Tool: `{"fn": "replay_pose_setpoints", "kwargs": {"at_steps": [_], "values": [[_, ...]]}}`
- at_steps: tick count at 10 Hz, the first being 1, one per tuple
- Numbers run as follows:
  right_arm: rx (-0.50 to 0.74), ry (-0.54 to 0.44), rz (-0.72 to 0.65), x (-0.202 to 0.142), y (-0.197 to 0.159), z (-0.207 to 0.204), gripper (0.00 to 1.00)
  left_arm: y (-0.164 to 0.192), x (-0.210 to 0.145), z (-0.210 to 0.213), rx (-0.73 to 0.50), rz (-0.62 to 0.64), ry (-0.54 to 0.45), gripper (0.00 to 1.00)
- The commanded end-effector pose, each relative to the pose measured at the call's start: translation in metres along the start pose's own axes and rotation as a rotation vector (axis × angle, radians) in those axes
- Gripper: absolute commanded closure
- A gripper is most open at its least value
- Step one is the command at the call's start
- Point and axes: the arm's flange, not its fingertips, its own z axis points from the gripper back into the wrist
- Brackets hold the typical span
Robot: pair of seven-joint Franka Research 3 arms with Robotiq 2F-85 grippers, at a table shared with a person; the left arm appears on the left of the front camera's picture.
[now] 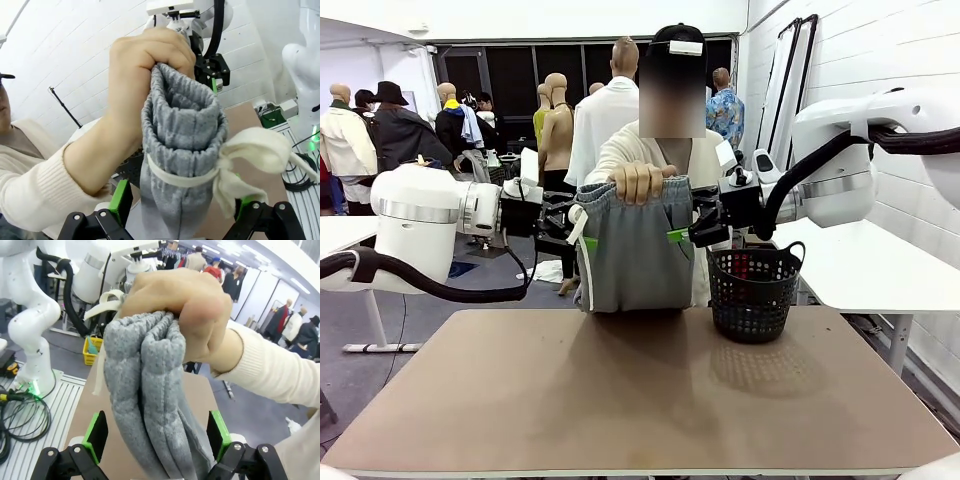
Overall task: Fold the training pants.
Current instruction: Grab both ends of the Training pants handed by a person.
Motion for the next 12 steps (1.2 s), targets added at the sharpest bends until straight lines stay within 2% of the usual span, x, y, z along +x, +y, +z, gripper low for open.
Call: {"fn": "replay_pose_setpoints", "kwargs": {"at_steps": [1, 7, 12], "values": [[0.005, -0.058, 0.008, -0.005, -0.010, -0.008, 0.00, 0.008, -0.005, -0.007, -0.023, -0.003, -0.058, 0.00], [0.039, -0.127, -0.016, -0.008, -0.022, -0.015, 0.00, 0.014, -0.009, -0.018, -0.083, 0.031, -0.156, 0.00], [0.100, -0.181, -0.042, -0.008, -0.032, -0.022, 0.00, 0.025, -0.013, -0.024, -0.061, 0.030, -0.195, 0.00]]}}
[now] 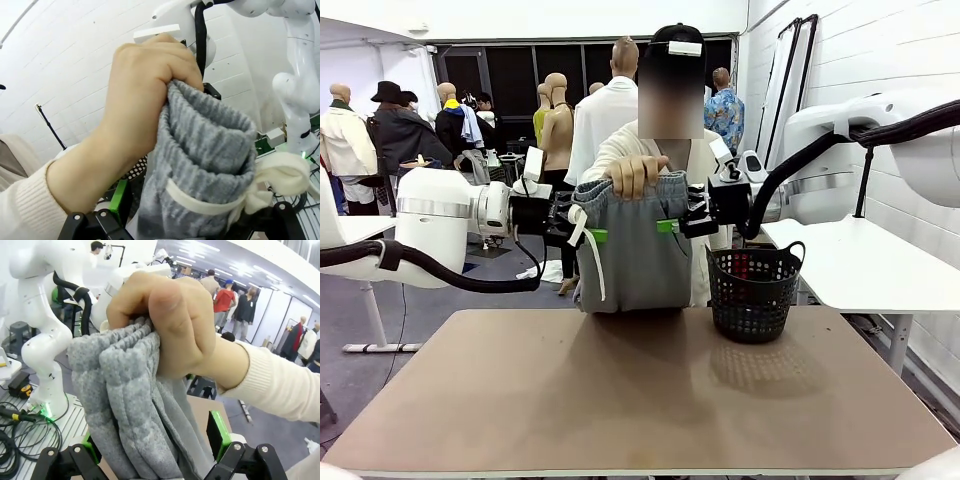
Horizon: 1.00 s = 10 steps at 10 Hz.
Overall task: Fold the training pants.
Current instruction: Grab both ends of the Training pants handed by a person.
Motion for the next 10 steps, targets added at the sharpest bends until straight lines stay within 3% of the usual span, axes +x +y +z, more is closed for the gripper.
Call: {"fn": "replay_pose_setpoints", "kwargs": {"at_steps": [1, 2, 3, 7, 8, 9, 10], "values": [[0.017, -0.044, -0.002, -0.002, -0.009, -0.001, 0.00, 0.008, -0.004, -0.003, -0.001, -0.040, -0.065, 0.00], [0.021, -0.052, -0.014, -0.003, -0.010, -0.001, 0.00, 0.011, -0.003, -0.005, -0.032, -0.026, -0.106, 0.00], [0.032, -0.055, -0.039, -0.003, -0.012, -0.001, 0.00, 0.014, -0.001, -0.007, -0.041, -0.018, -0.133, 0.13], [0.036, -0.046, -0.102, -0.003, -0.012, -0.001, 0.74, 0.015, -0.004, -0.002, -0.035, 0.016, -0.181, 0.87], [0.037, -0.046, -0.105, -0.002, -0.013, 0.000, 0.93, 0.014, -0.006, 0.000, -0.028, 0.033, -0.173, 1.00], [0.036, -0.045, -0.111, -0.002, -0.013, 0.001, 1.00, 0.014, -0.006, 0.003, -0.017, 0.039, -0.162, 1.00], [0.042, -0.046, -0.120, -0.002, -0.014, 0.001, 1.00, 0.014, -0.007, 0.003, -0.015, 0.043, -0.158, 1.00]]}}
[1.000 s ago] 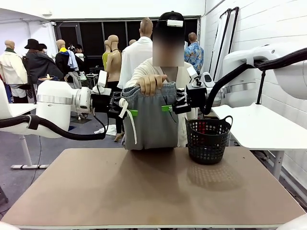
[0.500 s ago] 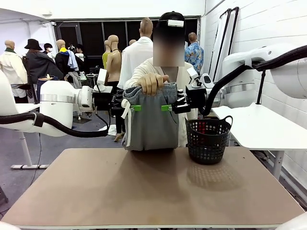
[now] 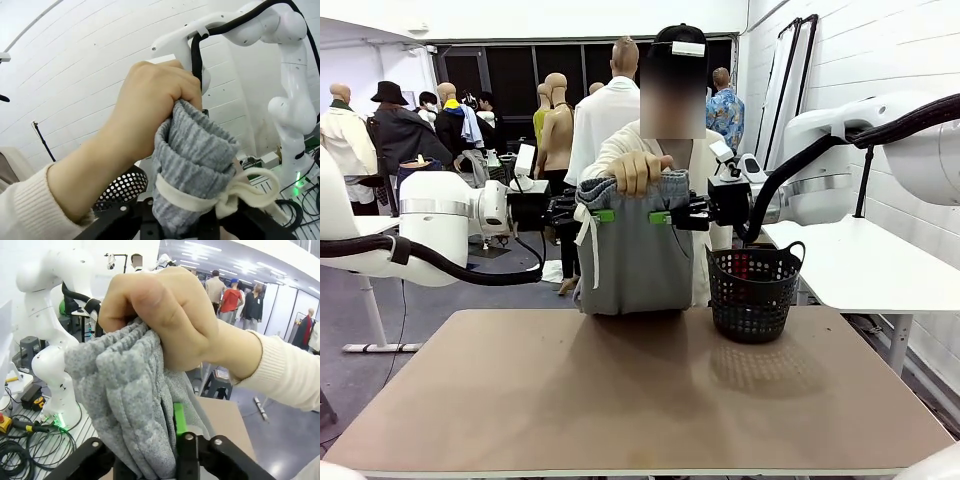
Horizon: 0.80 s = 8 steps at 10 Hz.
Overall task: Fold the training pants.
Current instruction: Grab both ends of the Training pants handed by a person.
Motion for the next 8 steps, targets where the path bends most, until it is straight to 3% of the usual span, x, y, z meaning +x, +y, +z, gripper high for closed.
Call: {"fn": "replay_pose_setpoints", "kwargs": {"at_steps": [1, 8], "values": [[0.015, -0.024, -0.031, 0.005, -0.006, -0.001, 1.00, -0.001, 0.000, 0.001, 0.024, 0.020, -0.011, 1.00], [0.025, 0.006, -0.129, -0.007, -0.003, -0.002, 1.00, 0.000, -0.017, 0.004, 0.011, 0.172, 0.040, 1.00]]}}
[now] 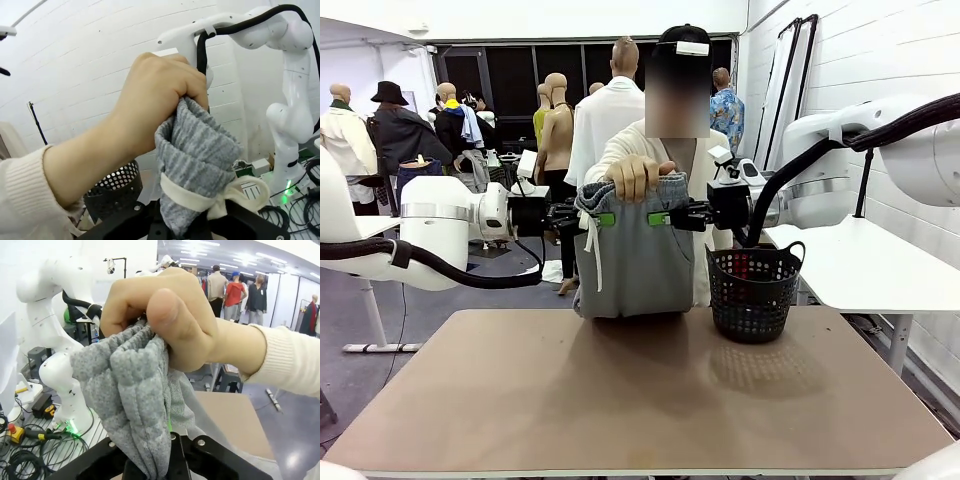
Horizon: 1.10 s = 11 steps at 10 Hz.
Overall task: Fold the training pants.
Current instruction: Grab both ends of the Training pants handed by a person, then release the ends of the Training pants and then grab the overlapped ends.
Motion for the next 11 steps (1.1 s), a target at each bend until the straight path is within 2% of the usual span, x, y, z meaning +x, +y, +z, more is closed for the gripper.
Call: {"fn": "replay_pose_setpoints", "kwargs": {"at_steps": [1, 2, 3, 11], "values": [[0.001, 0.020, -0.026, 0.0040, 0.0016, -0.0030, 1.00, 0.0031, -0.0044, 0.0039, 0.009, 0.068, 0.009, 1.00], [0.011, 0.039, 0.006, 0.0017, 0.0026, -0.0052, 1.00, 0.0000, 0.0000, 0.0000, 0.000, 0.000, 0.000, 1.00], [0.001, 0.008, -0.009, -0.0013, 0.0000, -0.0002, 1.00, 0.0000, 0.0000, 0.0000, 0.000, 0.000, 0.000, 1.00], [0.001, 0.008, -0.009, -0.0013, 0.0000, -0.0002, 1.00, 0.0000, 0.0000, 0.0000, 0.000, 0.000, 0.000, 1.00]]}}
